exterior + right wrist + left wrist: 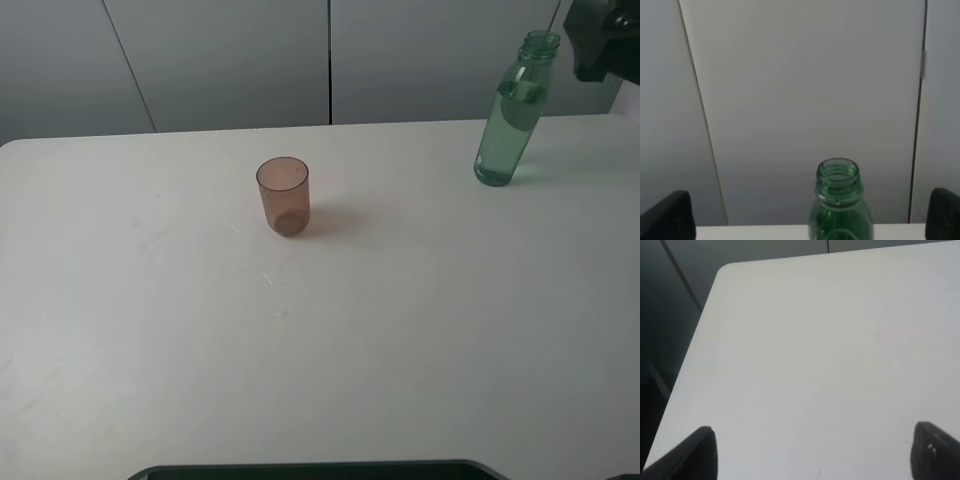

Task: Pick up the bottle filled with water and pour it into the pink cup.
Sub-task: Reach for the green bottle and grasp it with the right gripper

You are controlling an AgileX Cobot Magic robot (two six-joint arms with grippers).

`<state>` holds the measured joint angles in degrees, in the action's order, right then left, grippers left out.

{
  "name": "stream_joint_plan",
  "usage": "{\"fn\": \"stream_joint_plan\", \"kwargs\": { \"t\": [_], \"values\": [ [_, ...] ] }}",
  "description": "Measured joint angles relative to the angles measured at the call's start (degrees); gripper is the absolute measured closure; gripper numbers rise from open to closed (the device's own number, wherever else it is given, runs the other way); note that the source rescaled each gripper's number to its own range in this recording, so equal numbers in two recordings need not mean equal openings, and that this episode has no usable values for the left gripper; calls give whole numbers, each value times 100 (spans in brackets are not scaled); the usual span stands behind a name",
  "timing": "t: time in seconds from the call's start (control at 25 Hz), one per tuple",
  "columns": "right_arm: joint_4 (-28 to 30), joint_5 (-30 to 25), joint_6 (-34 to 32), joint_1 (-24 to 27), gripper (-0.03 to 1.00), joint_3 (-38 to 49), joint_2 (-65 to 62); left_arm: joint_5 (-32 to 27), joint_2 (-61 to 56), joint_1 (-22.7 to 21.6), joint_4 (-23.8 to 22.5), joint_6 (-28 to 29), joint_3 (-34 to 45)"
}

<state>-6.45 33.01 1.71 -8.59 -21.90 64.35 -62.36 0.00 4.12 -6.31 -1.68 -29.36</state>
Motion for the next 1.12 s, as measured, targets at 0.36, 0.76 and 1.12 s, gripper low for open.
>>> {"fn": "stream_joint_plan", "kwargs": {
  "t": [0.36,0.76,1.12],
  "values": [
    [53,1126,-274,-46,-3,40,1652,0,5,0,0,0,0],
    [90,2361,-433,-46,-3,40,3191,0,0,0,0,-22,0],
    [-169,2831,-456,-46,-3,-350,4253,0,0,0,0,-22,0]
  ]
}}
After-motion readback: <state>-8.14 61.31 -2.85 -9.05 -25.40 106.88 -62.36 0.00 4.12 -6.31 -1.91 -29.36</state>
